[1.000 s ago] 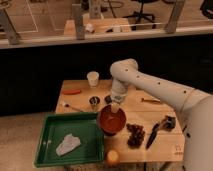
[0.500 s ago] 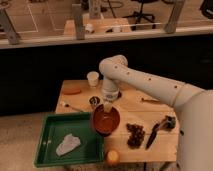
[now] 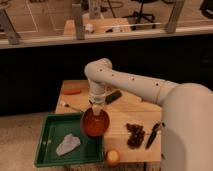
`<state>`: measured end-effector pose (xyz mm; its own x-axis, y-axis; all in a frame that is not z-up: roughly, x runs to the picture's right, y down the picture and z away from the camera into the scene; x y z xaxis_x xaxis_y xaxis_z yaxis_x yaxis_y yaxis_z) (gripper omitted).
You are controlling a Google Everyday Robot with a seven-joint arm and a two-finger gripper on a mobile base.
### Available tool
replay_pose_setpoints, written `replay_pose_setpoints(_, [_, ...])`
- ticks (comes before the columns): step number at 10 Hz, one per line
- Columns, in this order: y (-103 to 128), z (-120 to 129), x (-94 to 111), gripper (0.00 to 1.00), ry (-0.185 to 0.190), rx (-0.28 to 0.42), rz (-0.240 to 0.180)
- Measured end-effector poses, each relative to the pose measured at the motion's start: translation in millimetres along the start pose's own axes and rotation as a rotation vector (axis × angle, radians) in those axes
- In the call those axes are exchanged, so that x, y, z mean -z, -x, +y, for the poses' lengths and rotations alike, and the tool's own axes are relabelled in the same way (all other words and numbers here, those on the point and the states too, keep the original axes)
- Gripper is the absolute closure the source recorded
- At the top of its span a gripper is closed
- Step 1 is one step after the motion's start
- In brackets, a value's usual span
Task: Stack bowls into tray
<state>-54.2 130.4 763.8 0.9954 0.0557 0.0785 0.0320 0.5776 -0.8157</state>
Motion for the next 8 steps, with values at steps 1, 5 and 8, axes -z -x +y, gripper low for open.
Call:
replay_pose_setpoints(1, [4, 1, -5, 1.00, 0.002, 0.007, 0.016])
replay_pose_setpoints(5, [18, 8, -21, 1.00, 0.009, 0.038, 0.076])
replay_pose_setpoints(8, [25, 9, -32, 1.00, 0.003, 0.044, 0.136])
